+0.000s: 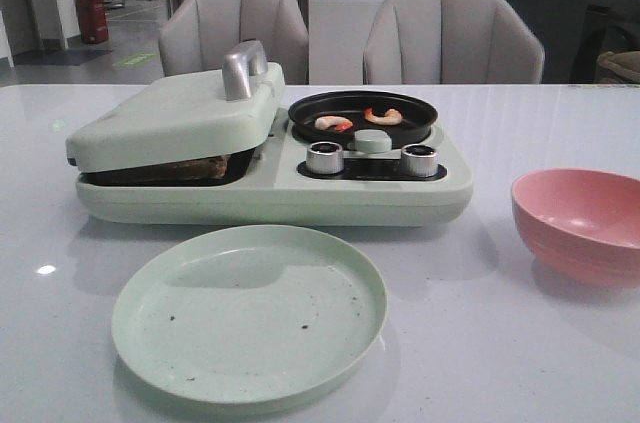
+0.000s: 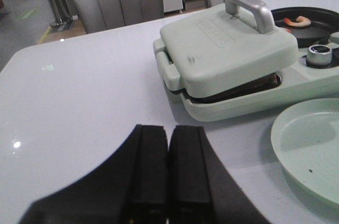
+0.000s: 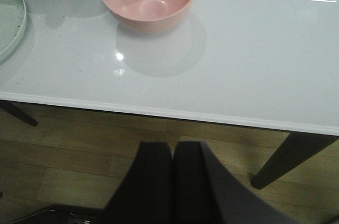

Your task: Make breakfast with bread and shrimp

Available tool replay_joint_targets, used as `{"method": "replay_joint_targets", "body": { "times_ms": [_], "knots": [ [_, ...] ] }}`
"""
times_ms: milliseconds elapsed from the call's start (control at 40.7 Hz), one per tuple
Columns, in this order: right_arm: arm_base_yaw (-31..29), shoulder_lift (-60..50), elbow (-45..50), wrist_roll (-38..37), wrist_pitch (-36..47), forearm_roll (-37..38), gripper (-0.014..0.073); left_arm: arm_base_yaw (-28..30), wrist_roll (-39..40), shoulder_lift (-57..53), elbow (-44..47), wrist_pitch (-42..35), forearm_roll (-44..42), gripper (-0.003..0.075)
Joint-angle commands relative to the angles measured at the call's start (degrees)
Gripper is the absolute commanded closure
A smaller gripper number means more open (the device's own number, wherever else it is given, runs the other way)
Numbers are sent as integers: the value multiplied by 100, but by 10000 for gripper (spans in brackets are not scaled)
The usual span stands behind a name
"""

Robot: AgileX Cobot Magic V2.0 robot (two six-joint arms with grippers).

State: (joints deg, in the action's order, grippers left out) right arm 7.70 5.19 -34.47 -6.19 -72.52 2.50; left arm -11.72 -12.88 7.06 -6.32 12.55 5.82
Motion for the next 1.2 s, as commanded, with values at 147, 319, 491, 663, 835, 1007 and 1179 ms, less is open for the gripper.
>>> {"method": "replay_joint_targets", "body": {
  "times_ms": [147,319,491,663,835,1007,1179],
  "knots": [
    [7,94,-117,37,283,76,548,193,1233,-726,498,-921,-534,619],
    [7,94,-117,37,277,76,548,583,1625,-843,810,-985,-773,619],
    [7,94,-117,37,277,76,548,714,1625,-843,810,-1062,-773,619],
    [7,94,-117,37,277,76,548,714,1625,-843,810,-1556,-773,619],
    [7,94,-117,37,277,76,548,714,1625,-843,810,-1560,-773,619],
    [7,94,-117,37,277,76,548,714,1625,-843,810,-1560,-773,619],
    [7,94,-117,37,277,76,548,507,1625,-843,810,-1560,-773,619]
  ]
}}
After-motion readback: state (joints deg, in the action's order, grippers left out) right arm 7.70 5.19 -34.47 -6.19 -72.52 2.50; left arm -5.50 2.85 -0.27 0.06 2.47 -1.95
